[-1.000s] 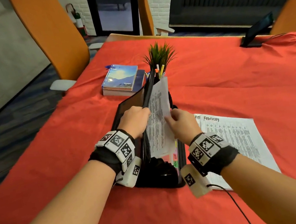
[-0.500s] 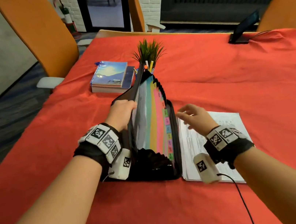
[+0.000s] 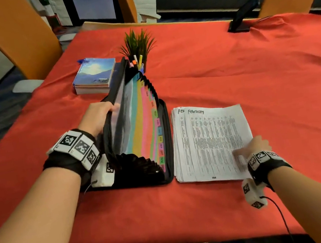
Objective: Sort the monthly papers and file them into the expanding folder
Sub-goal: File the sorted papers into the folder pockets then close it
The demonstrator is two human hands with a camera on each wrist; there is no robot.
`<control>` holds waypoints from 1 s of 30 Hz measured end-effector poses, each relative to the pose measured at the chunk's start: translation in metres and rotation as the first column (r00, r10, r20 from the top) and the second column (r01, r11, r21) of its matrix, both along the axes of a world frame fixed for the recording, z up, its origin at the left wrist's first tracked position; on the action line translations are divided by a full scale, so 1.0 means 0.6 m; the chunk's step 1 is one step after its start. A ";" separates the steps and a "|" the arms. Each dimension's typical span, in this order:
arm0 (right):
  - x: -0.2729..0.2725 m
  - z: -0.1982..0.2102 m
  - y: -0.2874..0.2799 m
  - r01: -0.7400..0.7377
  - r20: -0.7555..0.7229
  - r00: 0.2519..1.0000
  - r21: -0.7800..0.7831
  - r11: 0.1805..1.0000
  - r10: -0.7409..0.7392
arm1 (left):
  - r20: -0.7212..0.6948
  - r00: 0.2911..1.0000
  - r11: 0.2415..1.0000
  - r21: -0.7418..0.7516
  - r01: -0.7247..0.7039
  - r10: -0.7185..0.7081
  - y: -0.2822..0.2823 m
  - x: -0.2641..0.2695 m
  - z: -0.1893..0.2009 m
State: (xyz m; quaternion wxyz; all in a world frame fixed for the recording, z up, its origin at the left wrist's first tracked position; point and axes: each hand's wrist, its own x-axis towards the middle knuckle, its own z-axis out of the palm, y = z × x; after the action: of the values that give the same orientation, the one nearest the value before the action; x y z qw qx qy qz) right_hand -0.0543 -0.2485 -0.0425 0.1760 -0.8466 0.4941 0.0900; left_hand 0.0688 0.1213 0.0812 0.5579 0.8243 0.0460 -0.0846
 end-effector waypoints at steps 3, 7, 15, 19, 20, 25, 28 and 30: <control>-0.006 0.001 0.004 -0.082 0.154 0.984 -0.080 0.993 0.093 | 0.011 1.000 1.000 0.000 -0.025 0.025 -0.001 -0.002 0.002; -0.010 0.000 0.017 -0.282 0.158 0.945 -0.042 0.959 0.285 | 0.060 0.997 0.998 0.036 -0.048 0.046 -0.013 -0.014 0.009; -0.003 -0.020 0.047 -0.328 -0.036 0.944 -0.023 0.944 0.327 | 0.010 0.999 0.999 0.018 -0.034 0.034 -0.021 -0.021 0.008; -0.001 -0.019 0.057 -0.378 -0.123 0.922 -0.077 0.923 0.367 | 0.041 0.999 0.999 0.036 -0.036 0.034 -0.029 -0.025 0.008; -0.001 -0.021 0.061 -0.390 -0.135 0.917 -0.102 0.915 0.375 | 0.040 0.998 0.999 0.037 -0.039 0.038 -0.028 -0.025 0.007; -0.007 -0.030 0.077 -0.394 -0.091 0.919 -0.278 0.876 0.385 | 0.053 0.998 0.999 -0.004 -0.045 0.045 -0.022 -0.022 0.006; -0.012 -0.037 0.075 -0.415 -0.066 0.906 -0.328 0.849 0.417 | 0.043 0.999 0.999 -0.017 -0.028 0.028 -0.016 -0.019 0.003; -0.011 -0.036 0.069 -0.469 -0.089 0.881 -0.297 0.832 0.465 | 0.029 1.000 1.000 -0.009 -0.006 0.006 -0.012 -0.016 0.002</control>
State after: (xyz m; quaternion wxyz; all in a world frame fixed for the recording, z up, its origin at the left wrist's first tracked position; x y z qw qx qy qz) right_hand -0.0611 -0.2069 -0.0641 0.0105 -0.9577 0.2817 0.0571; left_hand 0.0590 0.1139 0.0825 0.5625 0.8228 0.0398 -0.0712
